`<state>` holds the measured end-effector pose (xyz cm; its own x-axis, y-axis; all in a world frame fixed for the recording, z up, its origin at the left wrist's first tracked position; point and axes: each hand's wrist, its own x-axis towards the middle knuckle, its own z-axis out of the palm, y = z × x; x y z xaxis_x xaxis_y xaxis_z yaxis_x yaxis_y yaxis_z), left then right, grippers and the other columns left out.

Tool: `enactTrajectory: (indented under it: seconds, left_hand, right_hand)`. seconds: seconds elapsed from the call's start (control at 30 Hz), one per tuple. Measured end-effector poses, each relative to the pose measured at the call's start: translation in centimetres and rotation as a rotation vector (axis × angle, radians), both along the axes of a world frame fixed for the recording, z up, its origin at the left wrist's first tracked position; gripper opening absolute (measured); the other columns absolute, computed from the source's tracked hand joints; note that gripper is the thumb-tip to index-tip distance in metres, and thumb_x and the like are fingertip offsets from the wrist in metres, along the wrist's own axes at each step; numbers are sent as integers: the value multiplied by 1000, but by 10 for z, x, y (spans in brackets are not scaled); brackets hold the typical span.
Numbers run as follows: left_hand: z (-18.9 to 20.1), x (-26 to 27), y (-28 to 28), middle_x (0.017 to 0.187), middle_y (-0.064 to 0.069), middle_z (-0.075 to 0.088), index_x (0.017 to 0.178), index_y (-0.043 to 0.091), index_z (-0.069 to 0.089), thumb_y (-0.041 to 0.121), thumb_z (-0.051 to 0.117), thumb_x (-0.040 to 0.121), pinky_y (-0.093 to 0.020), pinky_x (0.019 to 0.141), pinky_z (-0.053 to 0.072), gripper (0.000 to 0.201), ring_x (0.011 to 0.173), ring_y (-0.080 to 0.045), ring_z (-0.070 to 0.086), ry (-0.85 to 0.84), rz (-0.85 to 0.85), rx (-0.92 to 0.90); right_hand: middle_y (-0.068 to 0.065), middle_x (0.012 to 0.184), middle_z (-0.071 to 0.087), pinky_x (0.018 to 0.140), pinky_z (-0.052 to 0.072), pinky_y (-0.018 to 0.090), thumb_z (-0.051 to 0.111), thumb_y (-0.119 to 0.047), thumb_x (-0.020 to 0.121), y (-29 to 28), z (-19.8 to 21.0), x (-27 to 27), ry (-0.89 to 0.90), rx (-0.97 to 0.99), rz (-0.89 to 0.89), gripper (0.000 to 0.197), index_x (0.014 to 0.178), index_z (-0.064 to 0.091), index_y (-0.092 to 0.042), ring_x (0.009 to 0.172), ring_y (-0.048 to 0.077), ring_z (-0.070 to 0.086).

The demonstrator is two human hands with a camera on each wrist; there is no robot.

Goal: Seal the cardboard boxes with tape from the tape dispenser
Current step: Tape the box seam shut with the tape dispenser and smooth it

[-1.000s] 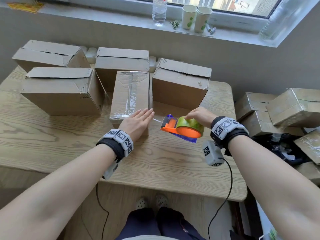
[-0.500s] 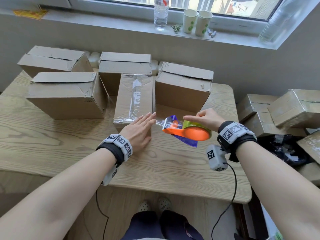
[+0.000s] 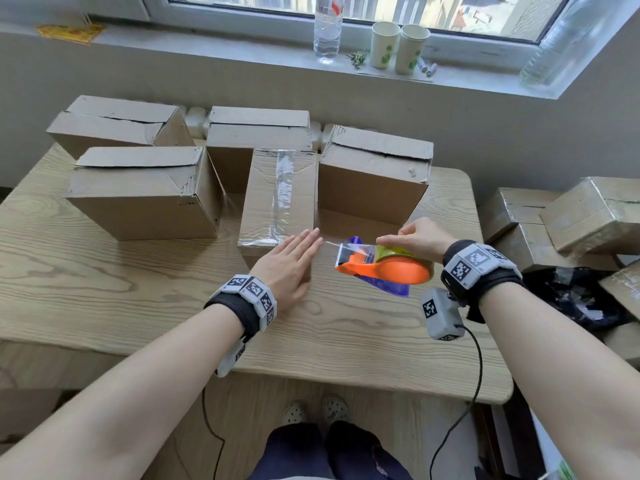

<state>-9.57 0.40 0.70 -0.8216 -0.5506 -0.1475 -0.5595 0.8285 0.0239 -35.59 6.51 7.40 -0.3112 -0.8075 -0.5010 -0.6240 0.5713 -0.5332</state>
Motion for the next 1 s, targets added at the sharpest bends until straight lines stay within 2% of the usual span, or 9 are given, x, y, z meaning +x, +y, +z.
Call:
enactTrajectory:
  seconds: [0.07, 0.13, 0.2, 0.23, 0.3, 0.33, 0.57, 0.9, 1.0]
  left_hand:
    - [0, 1, -2, 157, -4, -11, 149, 13, -7, 37, 45, 90, -26, 113, -14, 82, 145, -16, -11, -1, -8, 6]
    - [1, 1, -3, 157, -2, -11, 149, 15, -7, 39, 45, 91, -27, 114, -12, 82, 145, -14, -11, 4, -14, 11]
    - [1, 0, -5, 158, -2, -10, 150, 15, -7, 42, 46, 90, -28, 116, -9, 83, 145, -14, -10, 11, -18, 21]
    - [1, -1, -6, 158, -1, -10, 150, 16, -6, 43, 47, 90, -28, 116, -8, 84, 145, -14, -10, 13, -17, 27]
    - [1, -2, -9, 158, 1, -10, 150, 17, -6, 44, 47, 90, -27, 116, -8, 85, 145, -13, -10, 14, -21, 36]
    - [1, -2, -10, 158, 2, -10, 150, 17, -7, 45, 47, 89, -27, 116, -9, 86, 145, -13, -10, 15, -26, 41]
    - [0, -2, -16, 158, 4, -9, 150, 19, -6, 47, 47, 90, -27, 117, -7, 85, 144, -11, -10, 38, -35, 90]
    - [0, -3, -17, 158, 5, -7, 150, 19, -4, 45, 46, 91, -26, 117, -7, 82, 144, -10, -9, 62, -35, 119]
    - [1, -2, -16, 158, 4, -7, 150, 18, -2, 45, 46, 91, -27, 117, -6, 81, 144, -11, -9, 55, -39, 108]
  right_hand:
    - [6, 65, 51, 58, 36, 28, 71, -43, 79, 1, -1, 0, -105, -39, -29, 40, 57, 54, -14, 64, 20, 49]
    - [11, 72, 53, 61, 37, 29, 73, -36, 79, 3, -3, 0, -198, -88, -74, 32, 69, 64, -6, 70, 23, 50]
    - [12, 76, 54, 61, 37, 29, 73, -34, 78, 4, -4, 2, -242, -122, -99, 36, 80, 68, 2, 72, 24, 51]
    - [12, 73, 53, 59, 36, 28, 74, -37, 77, 5, -6, 2, -252, -133, -104, 37, 73, 67, -1, 69, 24, 49]
    - [7, 62, 47, 56, 34, 27, 77, -46, 70, 4, -9, 4, -247, -157, -118, 44, 52, 52, -14, 61, 21, 45]
    - [5, 58, 44, 55, 34, 27, 77, -49, 68, 3, -10, 5, -234, -170, -130, 49, 48, 45, -18, 57, 18, 44]
    - [-2, 48, 36, 49, 29, 25, 79, -36, 73, -4, -15, 5, -252, -271, -162, 52, 45, 39, -18, 49, 13, 36]
    - [-12, 38, 38, 40, 28, 17, 79, -33, 74, -2, -27, 5, -265, -350, -231, 51, 41, 43, -19, 38, 5, 35]
    - [-8, 41, 37, 42, 26, 19, 79, -33, 74, 0, -33, 6, -271, -358, -253, 53, 38, 44, -18, 41, 8, 33]
